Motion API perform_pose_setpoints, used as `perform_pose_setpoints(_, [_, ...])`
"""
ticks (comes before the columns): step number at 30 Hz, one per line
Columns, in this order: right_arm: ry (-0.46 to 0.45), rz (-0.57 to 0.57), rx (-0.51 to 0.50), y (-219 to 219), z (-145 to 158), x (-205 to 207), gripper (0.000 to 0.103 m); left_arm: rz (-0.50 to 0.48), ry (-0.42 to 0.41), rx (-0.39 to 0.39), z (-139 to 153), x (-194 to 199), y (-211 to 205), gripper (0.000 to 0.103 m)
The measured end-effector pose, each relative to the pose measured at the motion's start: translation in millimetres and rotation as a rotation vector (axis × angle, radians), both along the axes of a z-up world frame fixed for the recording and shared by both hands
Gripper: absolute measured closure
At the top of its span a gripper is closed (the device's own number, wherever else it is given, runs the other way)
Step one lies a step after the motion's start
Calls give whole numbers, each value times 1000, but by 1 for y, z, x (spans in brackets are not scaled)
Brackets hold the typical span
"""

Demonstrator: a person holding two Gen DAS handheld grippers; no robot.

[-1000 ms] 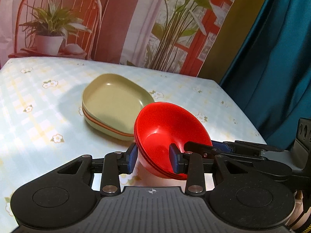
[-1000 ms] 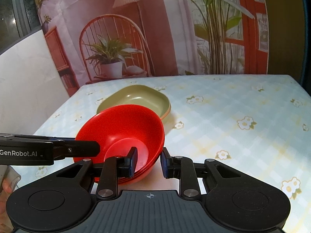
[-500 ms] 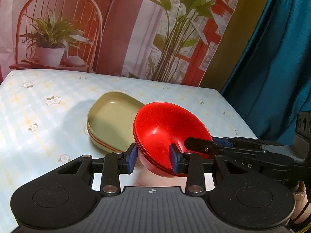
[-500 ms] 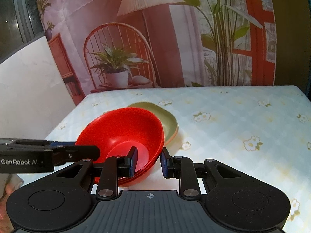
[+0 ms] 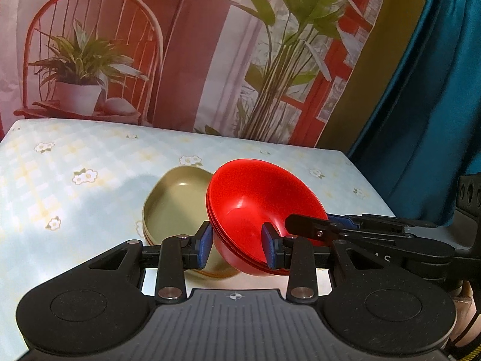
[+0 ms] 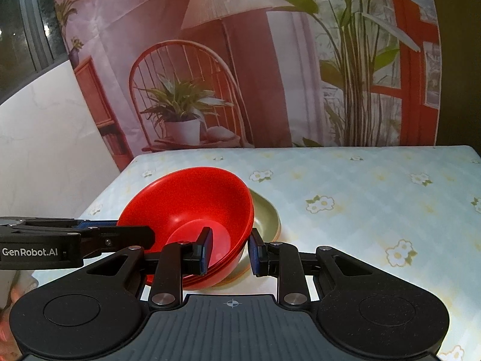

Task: Organize plates and bowls
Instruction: 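Lower the red bowls onto the green plate and open both grippers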

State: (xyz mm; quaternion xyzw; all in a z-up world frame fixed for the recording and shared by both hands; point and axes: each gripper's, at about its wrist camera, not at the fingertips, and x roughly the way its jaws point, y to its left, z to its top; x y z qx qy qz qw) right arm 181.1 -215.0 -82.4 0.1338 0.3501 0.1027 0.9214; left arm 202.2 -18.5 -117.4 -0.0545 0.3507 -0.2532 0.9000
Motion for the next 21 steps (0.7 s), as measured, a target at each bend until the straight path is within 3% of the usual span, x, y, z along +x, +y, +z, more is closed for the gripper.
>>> perform_pose_setpoints(8, [0,4,-4,-4,0,25,80,9,21,-7,0,28,-4,66])
perform_pose_setpoints(21, [27,19,-9,2,-19,67,80,34,60,57,-15,58,-10,66])
